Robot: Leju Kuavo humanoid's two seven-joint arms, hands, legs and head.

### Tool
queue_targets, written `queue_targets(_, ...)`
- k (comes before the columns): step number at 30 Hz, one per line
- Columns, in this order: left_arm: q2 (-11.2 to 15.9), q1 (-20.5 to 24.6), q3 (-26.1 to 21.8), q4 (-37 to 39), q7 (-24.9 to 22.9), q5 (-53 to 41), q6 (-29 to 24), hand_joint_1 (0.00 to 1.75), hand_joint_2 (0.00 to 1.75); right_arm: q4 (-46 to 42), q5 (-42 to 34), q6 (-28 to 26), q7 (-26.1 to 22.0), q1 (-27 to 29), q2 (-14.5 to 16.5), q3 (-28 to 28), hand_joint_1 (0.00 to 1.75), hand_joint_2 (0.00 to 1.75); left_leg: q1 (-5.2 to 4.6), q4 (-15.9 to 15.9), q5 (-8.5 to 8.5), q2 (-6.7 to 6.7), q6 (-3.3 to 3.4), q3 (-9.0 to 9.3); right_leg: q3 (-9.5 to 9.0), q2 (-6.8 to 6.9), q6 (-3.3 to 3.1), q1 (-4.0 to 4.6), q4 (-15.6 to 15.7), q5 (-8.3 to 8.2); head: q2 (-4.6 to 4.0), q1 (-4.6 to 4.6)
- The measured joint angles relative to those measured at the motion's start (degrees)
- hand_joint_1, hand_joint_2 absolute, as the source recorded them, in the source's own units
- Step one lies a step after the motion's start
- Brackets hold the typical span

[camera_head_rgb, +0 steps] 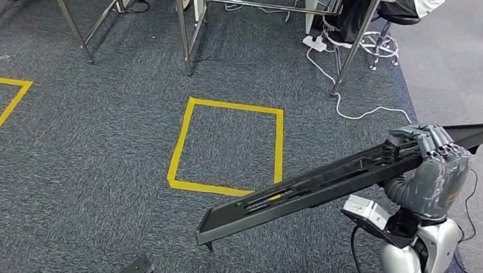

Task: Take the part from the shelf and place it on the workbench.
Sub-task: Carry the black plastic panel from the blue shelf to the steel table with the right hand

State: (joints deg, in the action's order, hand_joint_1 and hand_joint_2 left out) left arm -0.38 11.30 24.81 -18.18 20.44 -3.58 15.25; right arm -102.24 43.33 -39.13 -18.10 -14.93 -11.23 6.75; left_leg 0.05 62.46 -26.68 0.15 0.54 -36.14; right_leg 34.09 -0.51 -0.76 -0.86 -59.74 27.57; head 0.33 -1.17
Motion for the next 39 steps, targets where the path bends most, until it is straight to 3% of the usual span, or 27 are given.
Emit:
queue_targets(2, 0.03, 0.07, 0.0, 0.0, 0.02, -0.04, 0.07, 0.0, 1.75, 0.01, 0.02, -0.02, 0.0, -0.04, 0.01, 0.0, 1.75, 1.75, -0.32, -3.56, 0.36, -0.09, 0.55, 1.76, -0.21, -0.08, 0.6, 0.03, 0.06, 0.05, 0.0, -0.01)
queue_targets(6, 0.07, 0.14, 0.0, 0.0, 0.11, -0.1, 0.14, 0.0, 1.75, 0.04, 0.02, -0.07, -0.01, -0.12, 0.01, 0.0, 1.75, 1.75, -0.25, -5.11, 0.32, -0.05, 1.73, 3.35, 0.28, 0.02, 1.76, -0.08, -1.85, 0.27, 0.0, -0.03)
queue_targets(9, 0.1, 0.26, 0.0, 0.0, 0.19, -0.19, 0.18, 0.0, 1.75, 0.09, 0.0, -0.22, 0.0, -0.27, -0.01, 0.0, 1.75, 1.75, -0.17, -5.42, -0.17, -0.01, 2.44, 4.45, 5.3, 0.15, 2.38, -0.24, -10.41, 3.86, 0.0, -0.05)
queue_targets(10, 0.08, 0.21, 0.01, 0.0, 0.19, -0.26, 0.22, 0.0, 1.75, 0.14, 0.0, -0.26, 0.0, -0.2, -0.01, 0.01, 1.75, 1.75, -0.18, -5.4, -0.46, -0.02, 2.51, 4.71, 7.4, 0.16, 2.5, -0.31, -13.32, 4.68, 0.0, -0.05)
queue_targets(11, 0.06, 0.13, 0.01, 0.0, 0.2, -0.34, 0.25, 0.0, 1.75, 0.2, 0.01, -0.27, 0.0, -0.12, -0.01, 0.01, 1.75, 1.75, -0.17, -5.37, -0.82, -0.03, 2.48, 5.05, 8.86, 0.19, 2.56, -0.39, -14.73, 4.48, 0.0, -0.04)
queue_targets(12, 0.05, 0.06, 0.02, 0.0, 0.21, -0.43, 0.27, 0.0, 1.75, 0.25, 0.01, -0.28, 0.0, -0.08, -0.01, 0.01, 1.75, 1.75, -0.12, -5.33, -1.28, -0.05, 2.38, 5.5, 9.38, 0.23, 2.53, -0.46, -14.24, 3.17, 0.0, -0.05)
queue_targets(14, 0.03, -0.01, 0.02, 0.0, 0.28, -0.55, 0.31, 0.0, 1.75, 0.3, 0.02, -0.28, 0.0, -0.14, -0.01, 0.0, 1.75, 1.75, 0.03, -5.28, -2.45, -0.06, 1.94, 6.8, 7.58, 0.45, 2.5, -0.55, -8.05, -1.9, 0.0, -0.06)
queue_targets(15, 0.03, 0.05, 0.02, 0.0, 0.35, -0.56, 0.32, 0.0, 1.75, 0.33, 0.02, -0.28, 0.0, -0.21, 0.0, 0.01, 1.75, 1.75, 0.05, -5.25, -3.03, -0.06, 1.63, 7.39, 6.4, 0.62, 2.47, -0.43, -4.77, -3.49, 0.0, -0.06)
queue_targets(17, 0.03, 0.22, 0.02, 0.0, 0.49, -0.59, 0.38, 0.0, 1.75, 0.38, 0.02, -0.32, -0.01, -0.4, 0.0, 0.03, 1.75, 1.75, 0.0, -5.2, -3.9, 0.04, 0.89, 7.99, 5.06, 0.84, 1.83, -0.1, -1.06, -4.04, 0.0, -0.07)
queue_targets(20, 0.02, 0.32, 0.02, 0.0, 0.57, -0.63, 0.44, 0.0, 1.75, 0.35, 0.04, -0.4, 0.02, -0.43, -0.01, 0.04, 1.75, 1.75, -0.01, -4.06, -4.09, 0.15, 0.01, 8.26, 3.94, 0.52, 0.3, 0.08, -0.17, -2.93, 0.0, -0.05)
queue_targets(22, -0.01, 0.42, 0.03, 0.0, 0.61, -0.63, 0.45, 0.0, 1.75, 0.32, 0.1, -0.41, 0.02, -0.53, -0.01, 0.06, 1.75, 1.75, 0.15, 0.87, -3.86, 0.09, -0.37, 5.77, 2.26, 0.41, -0.42, 0.09, 0.26, -2.01, 0.0, -0.02)
queue_targets(23, -0.04, 0.41, 0.04, 0.0, 0.62, -0.63, 0.45, 0.0, 1.75, 0.32, 0.11, -0.41, 0.02, -0.57, 0.0, 0.06, 1.75, 1.75, 0.23, 4.62, -4.29, 0.06, -0.49, 3.32, 1.39, 0.43, -0.67, 0.12, 0.45, -1.42, 0.0, -0.02)
queue_targets(25, -0.08, 0.2, 0.04, 0.0, 0.61, -0.64, 0.46, 0.0, 1.75, 0.32, 0.12, -0.41, 0.02, -0.58, 0.01, 0.07, 1.75, 1.75, 0.27, 10.95, -6.84, 0.05, -0.71, -1.95, -0.3, 0.32, -0.91, 0.25, 0.56, -0.07, 0.0, -0.01)
queue_targets(27, -0.08, -0.06, 0.04, 0.0, 0.6, -0.64, 0.47, 0.0, 1.75, 0.32, 0.13, -0.41, 0.02, -0.56, 0.02, 0.07, 1.75, 1.75, 0.27, 11.88, -8.53, 0.04, -0.68, -5.14, -2.22, 0.08, -0.96, 0.44, 0.56, 1.45, 0.0, -0.01)
queue_targets(28, -0.08, -0.11, 0.04, 0.0, 0.59, -0.64, 0.47, 0.0, 1.75, 0.32, 0.12, -0.41, 0.02, -0.57, 0.02, 0.07, 1.75, 1.75, 0.23, 9.9, -7.59, 0.01, -0.45, -5.57, -3.36, -0.03, -0.94, 0.56, 0.57, 2.3, 0.0, -0.01)
queue_targets(29, -0.07, -0.12, 0.04, 0.0, 0.59, -0.64, 0.47, 0.0, 1.75, 0.32, 0.12, -0.41, 0.02, -0.57, 0.02, 0.07, 1.75, 1.75, 0.15, 6.79, -5.03, -0.03, -0.08, -5.47, -4.53, -0.09, -0.92, 0.68, 0.6, 3.19, 0.0, -0.02)
queue_targets(31, 0.01, -0.22, 0.04, 0.01, 0.57, -0.64, 0.47, 0.0, 1.75, 0.38, 0.11, -0.41, 0.02, -0.62, 0.02, 0.07, 1.75, 1.75, -0.33, 0.33, 1.95, -0.18, 0.86, -4.92, -6.34, -0.29, -0.67, 0.83, 0.64, 4.9, 0.0, -0.03)
queue_targets(32, 0.04, -0.24, 0.05, 0.01, 0.57, -0.64, 0.47, 0.0, 1.75, 0.41, 0.12, -0.44, 0.02, -0.65, 0.02, 0.07, 1.75, 1.75, -0.65, -1.51, 4.25, -0.22, 1.17, -4.6, -6.85, -0.39, -0.35, 0.73, 0.83, 5.57, 0.0, -0.05)
queue_targets(33, 0.08, -0.25, 0.06, 0.01, 0.58, -0.63, 0.46, 0.0, 1.75, 0.44, 0.13, -0.47, 0.01, -0.63, 0.02, 0.09, 1.75, 1.75, -0.94, -2.55, 5.11, -0.26, 1.45, -4.28, -7.2, -0.46, 0.02, 0.61, 0.75, 5.83, 0.0, -0.04)
queue_targets(36, 0.1, 0.03, 0.08, -0.05, 0.65, -0.55, 0.38, 0.0, 1.75, 0.39, 0.14, -0.65, 0.0, -0.43, 0.02, 0.13, 1.75, 1.75, -1.13, -4.1, 3.94, -0.26, 2.28, -1.71, -6.79, -0.34, 0.91, 0.13, -2.11, 4.59, 0.0, 0.02)
queue_targets(38, 0.18, 0.21, 0.06, -0.09, 0.68, -0.49, 0.34, 0.0, 1.75, 0.35, 0.17, -0.73, -0.02, -0.42, 0.01, 0.14, 1.75, 1.75, -0.93, -4.87, 2.99, -0.31, 2.86, 0.31, -3.27, -0.23, 1.37, -0.07, -7.76, 4.13, 0.0, 0.01)
queue_targets(39, 0.19, 0.23, 0.05, -0.09, 0.68, -0.47, 0.33, 0.0, 1.75, 0.34, 0.17, -0.74, -0.04, -0.39, 0.0, 0.15, 1.75, 1.75, -0.85, -5.0, 2.28, -0.36, 3.02, 1.23, -0.73, -0.18, 1.66, -0.15, -10.76, 5.02, 0.0, 0.0)
